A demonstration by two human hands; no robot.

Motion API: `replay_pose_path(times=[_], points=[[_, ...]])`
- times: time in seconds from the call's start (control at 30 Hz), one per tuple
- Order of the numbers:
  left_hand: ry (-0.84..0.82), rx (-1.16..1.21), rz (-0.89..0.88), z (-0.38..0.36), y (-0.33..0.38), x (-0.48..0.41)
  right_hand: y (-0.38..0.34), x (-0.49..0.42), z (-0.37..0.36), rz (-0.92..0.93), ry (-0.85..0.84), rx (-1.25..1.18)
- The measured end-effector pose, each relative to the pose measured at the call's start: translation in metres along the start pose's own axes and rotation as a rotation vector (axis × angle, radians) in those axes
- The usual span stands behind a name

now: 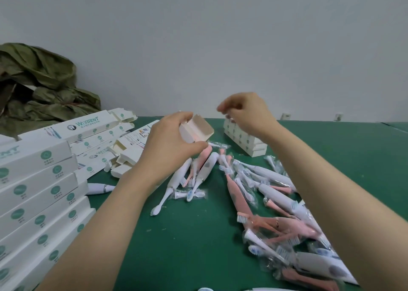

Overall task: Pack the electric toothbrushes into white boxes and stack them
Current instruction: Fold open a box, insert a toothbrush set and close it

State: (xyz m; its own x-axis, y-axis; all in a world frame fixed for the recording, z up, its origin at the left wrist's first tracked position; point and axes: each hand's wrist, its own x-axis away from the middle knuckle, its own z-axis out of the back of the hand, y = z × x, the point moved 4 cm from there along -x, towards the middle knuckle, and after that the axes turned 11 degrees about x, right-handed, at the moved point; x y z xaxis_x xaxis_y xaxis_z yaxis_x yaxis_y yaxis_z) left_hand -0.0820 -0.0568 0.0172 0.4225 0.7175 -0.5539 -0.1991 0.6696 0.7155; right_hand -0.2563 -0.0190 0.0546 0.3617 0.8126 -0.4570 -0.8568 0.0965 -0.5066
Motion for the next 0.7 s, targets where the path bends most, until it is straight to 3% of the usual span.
replay_pose_path(times=[0.13,0.33,0.53,0.7], points=[[-0.002,0.017,-0.003,0.003,-0.001,0.001,0.051,-0.014,-0.047,-0.253,-0.240,0.429],[-0.050,0.027,-0.019,0.005,-0.002,0.001,0.090,-0.009,-0.105,-0.390,-0.451,0.586],[-0.039,0.046,-0.029,0.006,-0.002,-0.002,0.096,-0.012,-0.112,-0.448,-0.305,0.423],[-0.029,0.036,-0.043,0.007,-0.004,-0.002,0.077,-0.013,-0.077,-0.532,-0.147,0.000]])
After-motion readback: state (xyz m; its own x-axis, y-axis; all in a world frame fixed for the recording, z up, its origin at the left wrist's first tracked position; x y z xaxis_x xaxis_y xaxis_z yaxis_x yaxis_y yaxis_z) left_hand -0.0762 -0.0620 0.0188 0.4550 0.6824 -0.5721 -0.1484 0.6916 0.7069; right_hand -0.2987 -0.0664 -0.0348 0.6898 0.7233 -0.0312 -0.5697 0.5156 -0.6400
